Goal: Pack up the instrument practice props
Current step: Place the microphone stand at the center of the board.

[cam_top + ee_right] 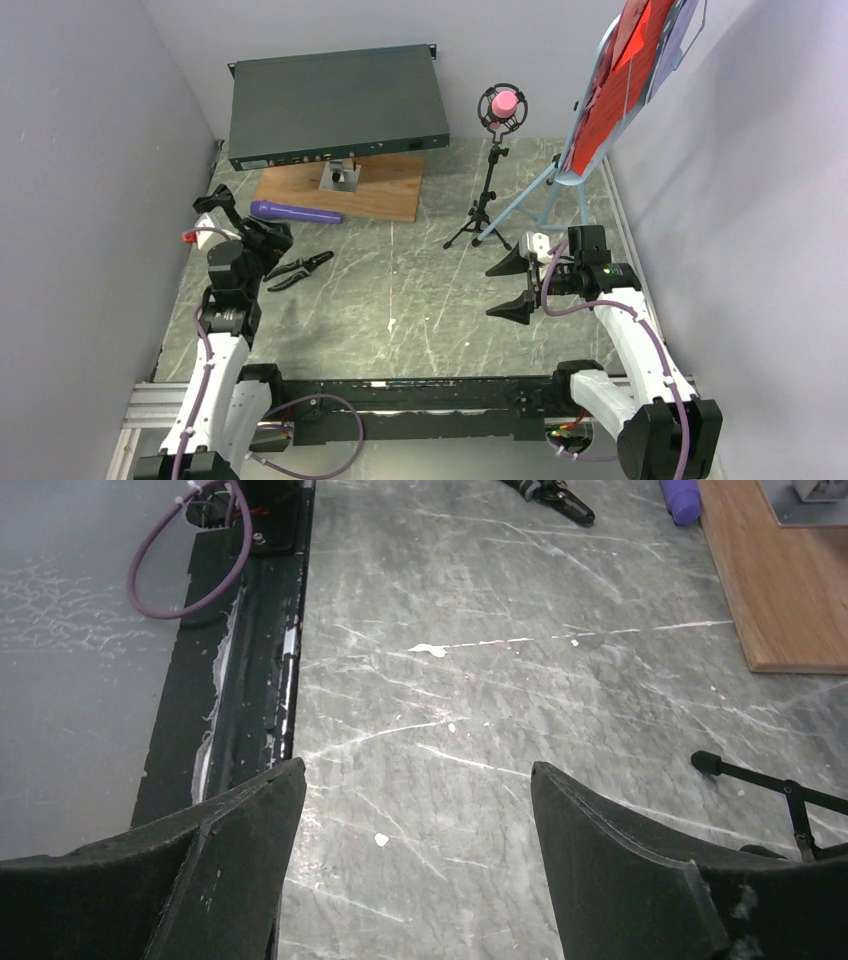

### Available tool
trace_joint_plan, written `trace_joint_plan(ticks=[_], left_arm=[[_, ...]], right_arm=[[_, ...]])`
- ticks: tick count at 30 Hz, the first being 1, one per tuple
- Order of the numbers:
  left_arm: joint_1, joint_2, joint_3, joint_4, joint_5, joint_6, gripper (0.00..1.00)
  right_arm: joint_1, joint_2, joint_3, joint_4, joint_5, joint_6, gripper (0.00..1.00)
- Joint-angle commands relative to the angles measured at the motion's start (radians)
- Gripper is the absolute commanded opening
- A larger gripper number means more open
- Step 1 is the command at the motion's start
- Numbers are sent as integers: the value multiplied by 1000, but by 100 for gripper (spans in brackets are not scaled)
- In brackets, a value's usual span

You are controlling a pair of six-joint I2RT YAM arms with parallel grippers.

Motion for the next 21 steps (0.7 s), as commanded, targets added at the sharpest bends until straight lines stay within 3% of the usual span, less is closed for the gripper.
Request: trace_joint_plan(ticks=[1, 6, 8, 15, 21], left_arm=[[-2, -9, -30, 124, 390, 12, 99], [-18, 92, -92, 420, 681, -10, 99], [-71, 150, -103, 537, 714, -22, 99], [-467, 385, 41, 609, 529, 272, 99], [-607, 637, 265, 619, 464, 467, 97]], right_arm=[[0, -17, 35, 26, 9, -16, 86], [0, -16, 34, 32, 30, -14, 86], [0, -14, 35, 37, 37, -10, 86], [-3, -3, 26, 67, 61, 20, 86], [-3, 5, 26, 77, 62, 29, 86]])
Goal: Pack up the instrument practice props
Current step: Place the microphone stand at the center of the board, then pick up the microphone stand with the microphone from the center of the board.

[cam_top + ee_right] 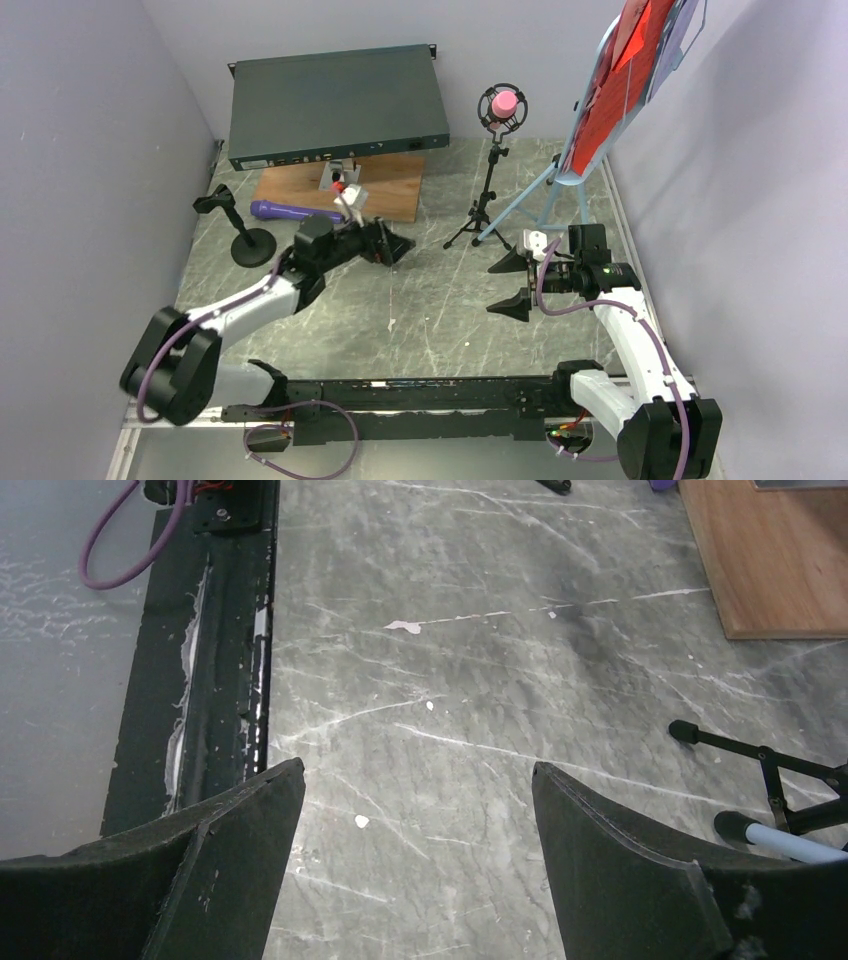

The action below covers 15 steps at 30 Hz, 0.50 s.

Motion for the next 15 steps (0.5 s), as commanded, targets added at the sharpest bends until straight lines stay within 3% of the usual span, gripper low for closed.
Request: trace_joint_plan(ticks=[1, 8, 15], left_arm=[[-64, 159, 200, 73, -58, 197, 97], [-155, 485, 507, 153, -63, 303, 96], [-192, 691, 772, 132, -63, 380, 82]], right_arm=[[-4, 5, 26, 47, -8, 5, 86], [-4, 9, 21, 67, 2, 25, 86], [-3, 14, 22, 74, 3, 34, 86]])
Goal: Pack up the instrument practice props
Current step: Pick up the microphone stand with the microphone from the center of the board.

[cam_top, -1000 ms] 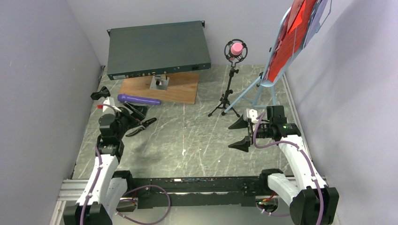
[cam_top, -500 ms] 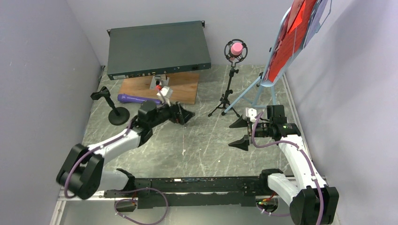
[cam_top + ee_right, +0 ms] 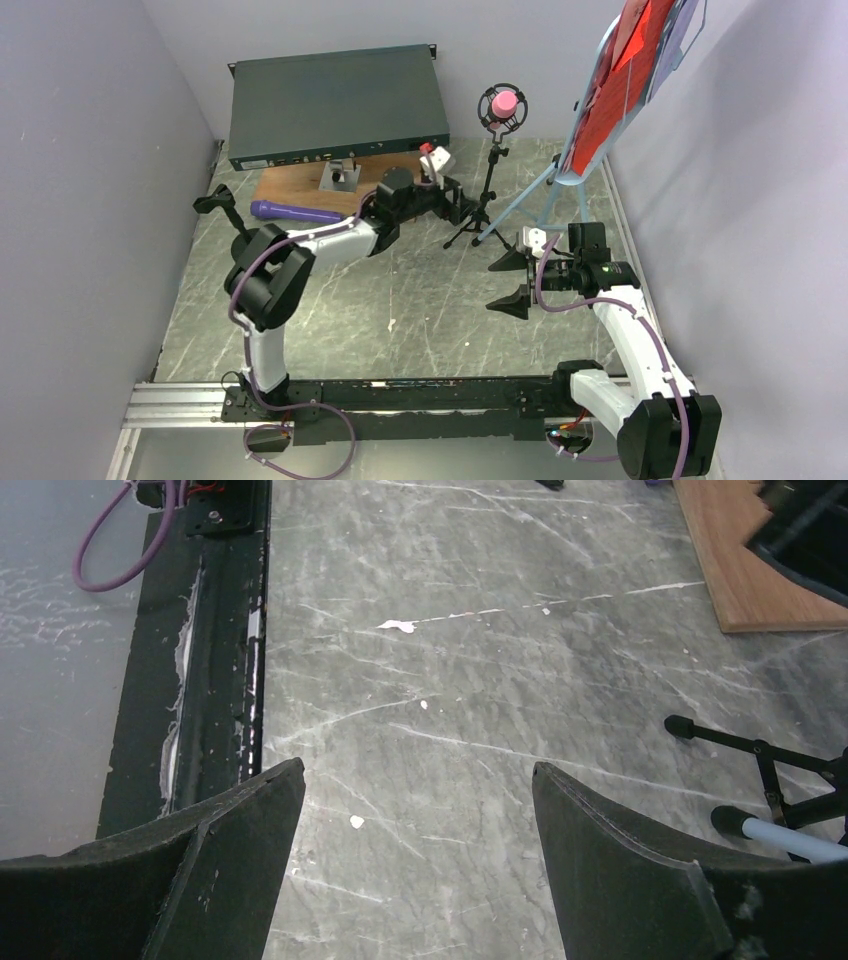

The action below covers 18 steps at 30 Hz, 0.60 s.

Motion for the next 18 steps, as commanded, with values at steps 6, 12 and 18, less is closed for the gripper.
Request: trace_joint_plan(ticks=[6, 12, 18], left_arm=[[-24, 143, 203, 111, -12, 84, 75], [-49, 188, 251, 156, -10, 110, 71], [-71, 216, 294, 163, -53, 145, 62]], right_arm=[[-2, -3, 22, 33, -8, -5, 87], [-3, -6, 24, 30, -7, -10, 87], [-3, -9, 24, 29, -4, -11, 87]])
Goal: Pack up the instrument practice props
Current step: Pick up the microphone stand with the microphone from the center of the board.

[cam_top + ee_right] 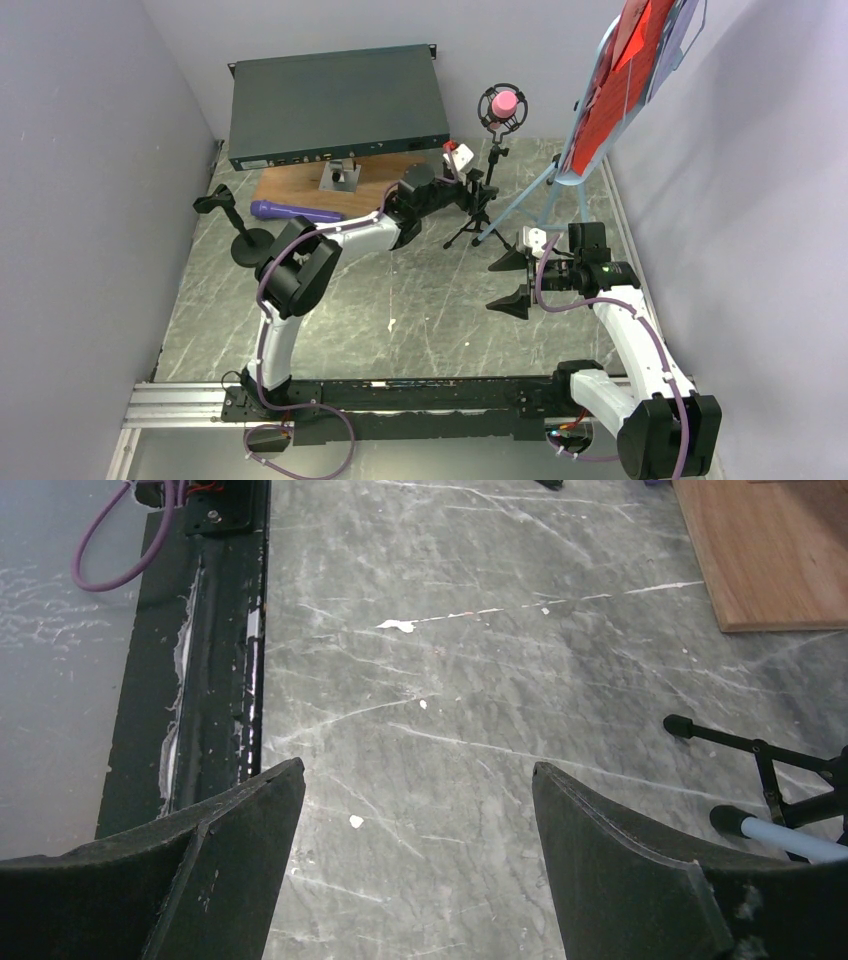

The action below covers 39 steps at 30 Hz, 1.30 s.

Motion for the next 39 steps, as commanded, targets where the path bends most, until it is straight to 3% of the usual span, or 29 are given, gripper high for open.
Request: trace_joint_plan(ticks=[1, 8, 12, 13, 24, 39], left_arm=[[-19, 14, 66, 68, -51, 53, 59], [-32, 34, 102, 49, -98, 93, 42], [-36, 29, 109, 49, -117, 123, 5], [-37, 25, 107, 51, -130, 146, 0], [-66, -58, -10, 263, -416, 296, 0], [-73, -154, -129, 342, -327, 467, 0]], right_arm=[[-2, -10, 24, 29, -5, -12, 87], [-2, -12, 23, 30, -4, -13, 87], [-2, -12, 22, 30, -2, -13, 87], [-2, -12, 23, 30, -2, -13, 87], [-3, -12, 22, 27, -2, -17, 87], [-2, -12, 21, 25, -3, -20, 87]])
